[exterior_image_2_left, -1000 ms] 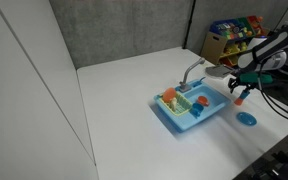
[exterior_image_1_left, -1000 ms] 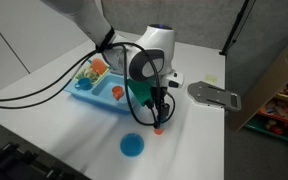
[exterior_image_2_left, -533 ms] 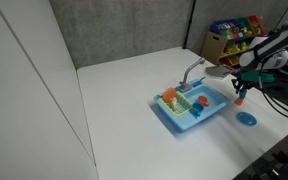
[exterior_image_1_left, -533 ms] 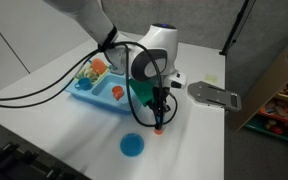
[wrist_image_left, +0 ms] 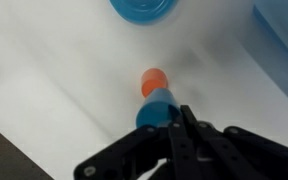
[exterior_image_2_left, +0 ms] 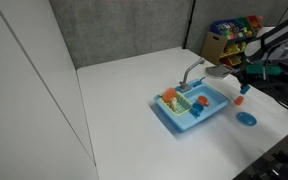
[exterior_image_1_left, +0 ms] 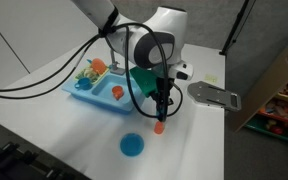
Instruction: Place the blue cup on the blue plate
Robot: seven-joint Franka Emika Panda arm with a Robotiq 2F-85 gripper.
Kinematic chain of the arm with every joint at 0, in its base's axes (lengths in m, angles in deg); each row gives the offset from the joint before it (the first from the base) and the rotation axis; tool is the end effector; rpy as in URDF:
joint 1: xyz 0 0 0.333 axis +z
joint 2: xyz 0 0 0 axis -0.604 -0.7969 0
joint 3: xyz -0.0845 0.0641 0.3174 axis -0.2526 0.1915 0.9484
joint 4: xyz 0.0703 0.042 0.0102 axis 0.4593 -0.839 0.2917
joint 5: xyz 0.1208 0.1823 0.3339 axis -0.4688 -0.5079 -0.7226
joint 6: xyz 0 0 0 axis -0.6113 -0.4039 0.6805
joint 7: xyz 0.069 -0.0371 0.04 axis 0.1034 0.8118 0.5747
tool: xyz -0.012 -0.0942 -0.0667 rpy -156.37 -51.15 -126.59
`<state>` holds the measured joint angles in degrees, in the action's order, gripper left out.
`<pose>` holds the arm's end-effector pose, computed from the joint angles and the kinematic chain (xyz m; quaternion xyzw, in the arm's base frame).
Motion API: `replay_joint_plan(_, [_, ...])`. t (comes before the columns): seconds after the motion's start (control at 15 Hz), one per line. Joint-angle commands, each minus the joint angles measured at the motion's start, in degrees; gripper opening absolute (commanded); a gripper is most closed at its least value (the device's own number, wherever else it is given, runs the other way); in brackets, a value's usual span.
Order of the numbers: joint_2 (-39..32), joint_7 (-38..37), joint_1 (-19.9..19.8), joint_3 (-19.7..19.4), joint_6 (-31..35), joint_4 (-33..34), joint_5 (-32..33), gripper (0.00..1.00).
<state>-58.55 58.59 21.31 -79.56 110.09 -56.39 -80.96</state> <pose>0.5745 -0.3023 0.1492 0.9188 -0.3904 -0.0459 0.0348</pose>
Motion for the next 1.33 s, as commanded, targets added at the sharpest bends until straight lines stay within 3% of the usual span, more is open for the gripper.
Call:
replay_joint_plan(0.0, [5.6,1.0,1.8,-0.6,-3.5,-3.1,0.7,0.03])
replay_joint_plan(0.27, [9.5,0.7,4.3,-0.7,-6.0,-5.5,2.5,0.03])
replay_joint_plan(0.6, [14.5,0.5,6.9,-1.4,-4.5,-13.1,6.7,0.03])
replay_joint_plan(0.93, [17.3,-0.8,7.8,-2.8,-0.5,-21.1,10.5,0.03])
replay_joint_plan(1.27, [16.2,-0.1,7.0,-3.2,6.3,-26.3,9.9,0.03])
